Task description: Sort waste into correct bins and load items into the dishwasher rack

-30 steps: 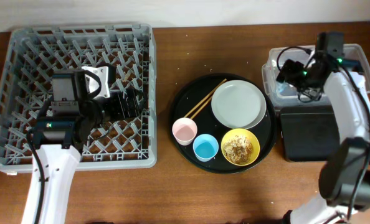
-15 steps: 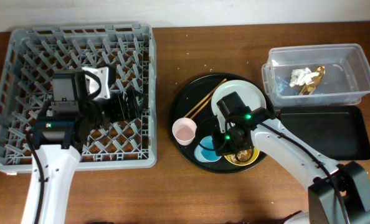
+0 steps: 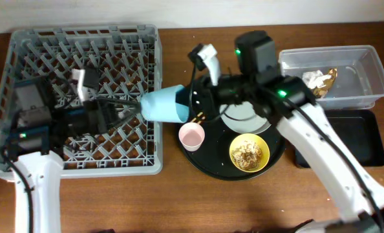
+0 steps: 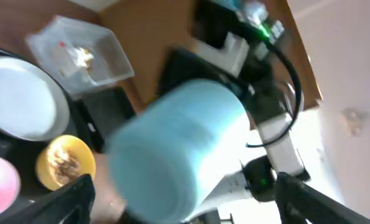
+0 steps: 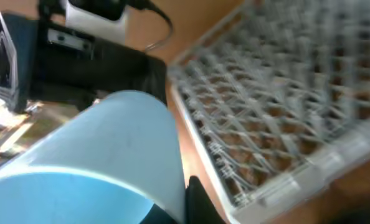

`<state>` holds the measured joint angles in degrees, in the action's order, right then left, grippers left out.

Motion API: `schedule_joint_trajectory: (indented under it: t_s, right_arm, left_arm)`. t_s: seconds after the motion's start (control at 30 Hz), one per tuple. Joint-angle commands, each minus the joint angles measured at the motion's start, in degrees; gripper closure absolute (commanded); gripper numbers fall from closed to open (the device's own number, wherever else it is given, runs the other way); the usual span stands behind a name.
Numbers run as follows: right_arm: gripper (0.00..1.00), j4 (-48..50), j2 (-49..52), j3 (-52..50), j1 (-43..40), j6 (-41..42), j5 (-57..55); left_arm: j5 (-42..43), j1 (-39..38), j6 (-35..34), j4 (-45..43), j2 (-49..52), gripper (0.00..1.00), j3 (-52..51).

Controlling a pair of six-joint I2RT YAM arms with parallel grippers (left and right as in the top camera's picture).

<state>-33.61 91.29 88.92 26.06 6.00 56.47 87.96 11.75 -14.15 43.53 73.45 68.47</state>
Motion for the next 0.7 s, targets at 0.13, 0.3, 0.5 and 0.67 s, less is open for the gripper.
schedule_joint_trajectory:
  t_s: [0.13,0.3,0.5,0.67]
  right_arm:
    - [0.96,7.08,3.3,0.02,1.86,0.42,16.37]
    - [0.96,10.19,3.04,0.02,1.62,0.44,24.46]
    - [0.96,16.52,2.71,0.04,-4.26,9.84,25.88]
    - [0.96,8.09,2.73,0.0,-1.66,10.71,15.45]
  left_arm:
    - [-0.76,-8.68,0.55,-3.58,-0.66,0.23,0.7]
    - [-3.76,-8.66,0.55,-3.67,-0.66,0.01,0.7]
    - [-3.37,-8.63,0.55,-3.67,-0.68,0.01,0.7]
    - [-3.04,-8.59,0.52,-4.11,-0.66,0.01,0.7]
